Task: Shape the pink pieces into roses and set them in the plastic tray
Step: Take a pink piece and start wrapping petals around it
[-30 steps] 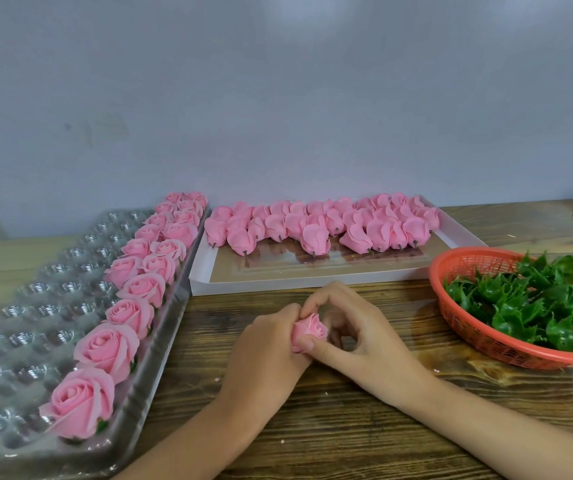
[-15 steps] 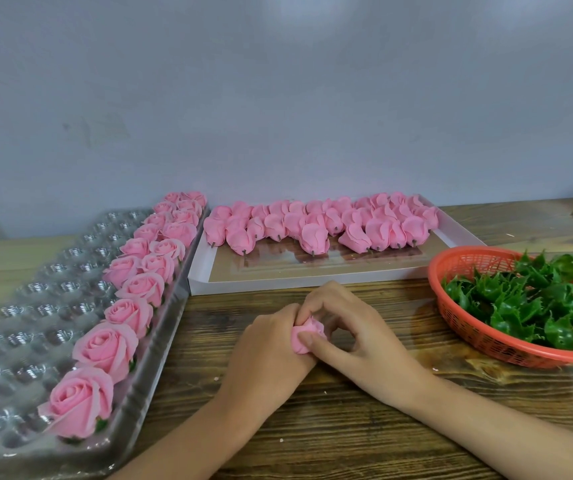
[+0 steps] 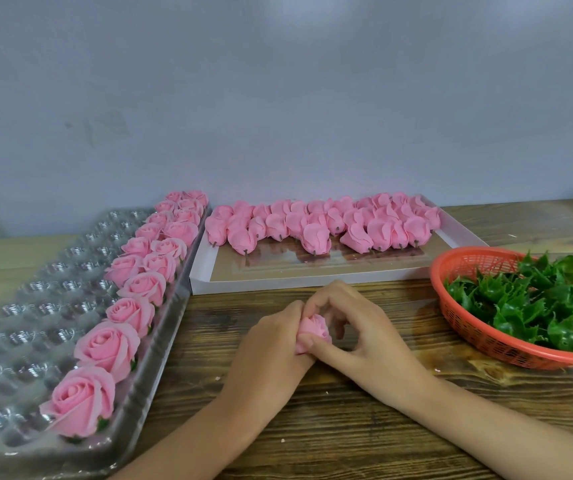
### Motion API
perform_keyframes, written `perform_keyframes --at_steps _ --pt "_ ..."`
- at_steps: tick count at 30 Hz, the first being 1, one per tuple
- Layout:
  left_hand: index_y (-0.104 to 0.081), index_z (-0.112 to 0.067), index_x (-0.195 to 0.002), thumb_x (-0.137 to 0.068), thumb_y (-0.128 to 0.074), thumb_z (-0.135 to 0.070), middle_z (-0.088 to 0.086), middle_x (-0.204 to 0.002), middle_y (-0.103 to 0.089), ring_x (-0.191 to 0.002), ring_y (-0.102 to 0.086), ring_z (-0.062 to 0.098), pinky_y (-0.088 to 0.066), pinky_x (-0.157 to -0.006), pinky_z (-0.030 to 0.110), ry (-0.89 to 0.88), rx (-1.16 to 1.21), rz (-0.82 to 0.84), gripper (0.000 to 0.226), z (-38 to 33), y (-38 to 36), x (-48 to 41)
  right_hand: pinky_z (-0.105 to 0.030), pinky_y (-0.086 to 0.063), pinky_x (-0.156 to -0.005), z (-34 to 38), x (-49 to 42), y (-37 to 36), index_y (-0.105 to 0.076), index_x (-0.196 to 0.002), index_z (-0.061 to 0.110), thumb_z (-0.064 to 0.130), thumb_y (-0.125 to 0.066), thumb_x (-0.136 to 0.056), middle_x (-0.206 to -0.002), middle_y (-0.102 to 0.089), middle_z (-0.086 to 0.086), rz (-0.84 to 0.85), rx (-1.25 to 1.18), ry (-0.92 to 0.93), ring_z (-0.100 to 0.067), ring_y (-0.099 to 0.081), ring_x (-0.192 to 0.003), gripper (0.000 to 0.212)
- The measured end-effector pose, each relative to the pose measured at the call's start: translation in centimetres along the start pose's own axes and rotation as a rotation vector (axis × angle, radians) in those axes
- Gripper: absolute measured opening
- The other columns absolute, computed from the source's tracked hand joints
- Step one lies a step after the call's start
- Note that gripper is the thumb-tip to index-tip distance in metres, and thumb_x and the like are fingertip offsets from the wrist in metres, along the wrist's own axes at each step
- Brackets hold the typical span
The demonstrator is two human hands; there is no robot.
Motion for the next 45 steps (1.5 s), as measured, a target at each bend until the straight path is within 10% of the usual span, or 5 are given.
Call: perform_keyframes --at_steps 10,16,25,37,45 --pt "-0.051 -0.044 -0.072 -0.082 -0.067 -0.037 -0.021 -0.07 -0.061 -0.076 -0.059 -0.007 -0.045 -0.062 0.009 0.076 0.071 0.075 0.019 0.18 -0.1 -0.45 -0.025 -0.047 -0.08 0.42 -0.03 -0.17 -0.065 -0.092 0.016 0.013 -0.073 -0.089 -0.094 -0.056 0.006 0.046 -0.008 0.071 -0.016 -0.056 -0.091 0.009" --pt "-0.061 -0.026 -0.097 -0.084 -0.056 -0.045 -0.014 -0.083 -0.063 -0.076 -0.06 0.001 -0.052 -0.071 0.028 0.038 -0.03 0.036 0.023 0.02 -0.03 -0.05 -0.039 -0.049 -0.074 -0.37 -0.03 -0.26 -0.058 -0.097 0.024 0.034 -0.069 -0.087 -0.092 -0.061 0.005 0.03 -0.072 -0.023 -0.018 -0.058 -0.082 0.018" --pt "-0.063 -0.03 -0.093 -0.087 -0.061 -0.038 -0.015 -0.08 -0.066 -0.074 -0.061 -0.001 -0.051 -0.067 0.023 0.01 0.012 0.02 0.01 -0.59 0.12 0.08 -0.02 -0.045 -0.077 -0.23 -0.07 -0.23 -0.06 -0.091 0.022 0.017 -0.071 -0.091 -0.092 -0.058 0.008 0.056 -0.054 0.016 -0.014 -0.057 -0.085 0.012" --pt "-0.056 -0.03 -0.098 -0.087 -0.062 -0.039 -0.019 -0.081 -0.057 -0.076 -0.057 0.0 -0.044 -0.066 0.016 -0.042 -0.084 -0.001 0.014 -0.33 -0.03 0.14 -0.042 -0.049 -0.073 -0.41 0.03 -0.26 -0.06 -0.094 0.024 0.037 -0.067 -0.088 -0.092 -0.059 0.006 0.031 -0.062 -0.034 -0.017 -0.057 -0.082 0.016" --pt "-0.048 -0.044 -0.071 -0.084 -0.062 -0.037 -0.025 -0.063 -0.05 -0.065 -0.055 -0.008 -0.037 -0.058 0.008 0.009 -0.036 0.067 0.02 -0.25 -0.22 -0.38 -0.018 -0.042 -0.081 0.2 0.02 -0.24 -0.064 -0.093 0.017 0.014 -0.07 -0.091 -0.094 -0.055 0.009 0.052 -0.041 0.064 -0.01 -0.055 -0.09 0.007"
Point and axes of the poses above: each hand's wrist, its own x-axis away from the middle knuckle, its own y-axis out of the back of the hand, z = x × y, the point moved 6 cm from there along -x, towards the middle knuckle
